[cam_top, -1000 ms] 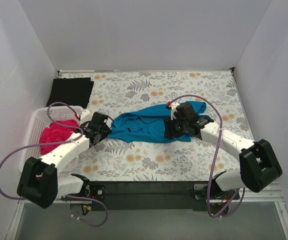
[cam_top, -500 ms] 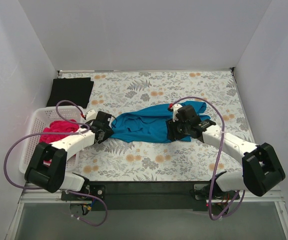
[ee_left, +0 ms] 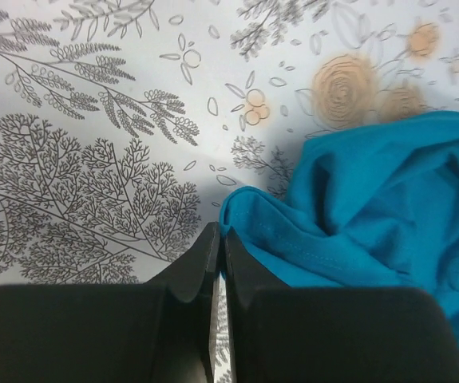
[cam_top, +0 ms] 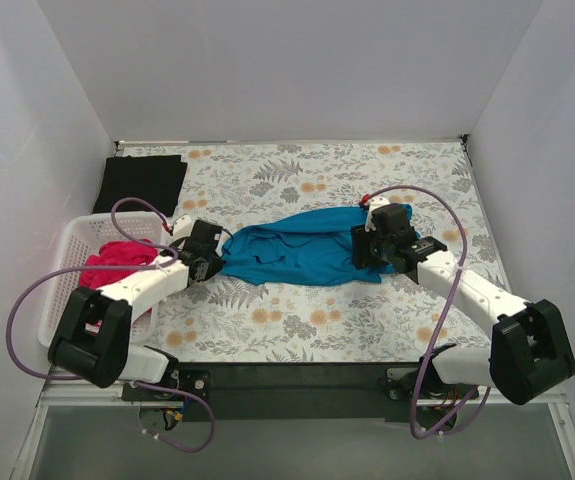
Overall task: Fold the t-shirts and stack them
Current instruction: Flatten the tshirt out
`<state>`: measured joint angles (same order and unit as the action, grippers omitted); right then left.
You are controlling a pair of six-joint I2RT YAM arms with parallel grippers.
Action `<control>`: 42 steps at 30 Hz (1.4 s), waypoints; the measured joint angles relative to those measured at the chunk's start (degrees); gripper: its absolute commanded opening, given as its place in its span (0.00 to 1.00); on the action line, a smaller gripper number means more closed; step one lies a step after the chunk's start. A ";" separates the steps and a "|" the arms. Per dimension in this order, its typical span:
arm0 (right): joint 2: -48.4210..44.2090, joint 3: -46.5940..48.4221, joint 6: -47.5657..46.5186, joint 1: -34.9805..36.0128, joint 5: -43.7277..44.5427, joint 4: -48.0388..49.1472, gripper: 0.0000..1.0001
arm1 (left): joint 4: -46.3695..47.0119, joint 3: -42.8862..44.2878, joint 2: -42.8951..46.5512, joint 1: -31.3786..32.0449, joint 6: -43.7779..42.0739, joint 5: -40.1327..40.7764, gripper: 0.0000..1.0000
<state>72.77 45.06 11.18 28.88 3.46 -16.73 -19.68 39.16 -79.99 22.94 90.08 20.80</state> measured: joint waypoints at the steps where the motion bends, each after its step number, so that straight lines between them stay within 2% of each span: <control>1: -0.44 0.00 0.48 -1.31 0.79 -0.13 0.59 | -0.46 0.00 1.40 0.00 -0.39 0.07 0.00; 5: -1.27 0.00 1.62 -6.54 3.69 -0.79 0.66 | -2.12 0.79 9.73 0.00 -3.39 1.40 0.00; 10: -0.55 -0.02 2.56 -12.92 3.85 -1.77 0.65 | -1.90 2.84 19.58 0.00 -9.92 2.38 0.00; 16: 4.57 -0.11 3.52 -19.87 0.55 -1.33 0.64 | 1.07 0.50 24.09 0.00 -15.85 3.63 0.00; 21: 8.74 -1.51 4.57 -21.00 -3.50 0.66 0.60 | 2.16 -0.83 25.59 0.00 -18.56 5.09 0.00; 23: 10.23 -1.88 5.01 -21.00 -4.90 1.05 0.54 | 2.21 -0.87 25.99 0.00 -19.21 5.84 0.00; 24: 10.91 -1.90 5.14 -21.00 -5.60 1.18 0.47 | 2.23 -0.87 26.27 -0.04 -19.47 6.27 0.00; 25: 11.37 -1.90 5.14 -21.00 -6.16 1.40 0.38 | 2.27 -0.87 26.58 -0.15 -19.69 6.71 0.00; 26: 11.61 -1.92 5.09 -21.00 -6.69 1.57 0.21 | 2.40 -0.87 26.88 -0.39 -19.85 7.10 0.00; 28: 11.58 -2.01 5.29 -21.05 -7.30 1.86 0.04 | 2.84 -0.85 27.15 -0.90 -20.06 7.76 0.00; 32: 11.19 -1.88 5.84 -21.70 -6.23 1.01 0.01 | 2.97 0.07 26.53 -1.90 -20.28 8.63 0.00; 35: 9.55 0.74 5.84 -22.08 -2.54 -3.63 0.01 | 3.23 1.88 25.88 -2.23 -21.22 10.43 0.00; 39: 5.40 9.70 5.66 -22.16 4.59 -9.27 0.01 | 4.63 3.28 25.83 -2.40 -22.95 13.84 0.00; 42: 4.02 15.82 5.16 -22.23 8.09 -10.23 0.06 | 5.25 3.19 25.81 -2.58 -23.74 14.78 0.00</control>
<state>76.79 60.88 16.34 6.66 11.55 -26.96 -14.44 42.35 -54.17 20.36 66.35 35.57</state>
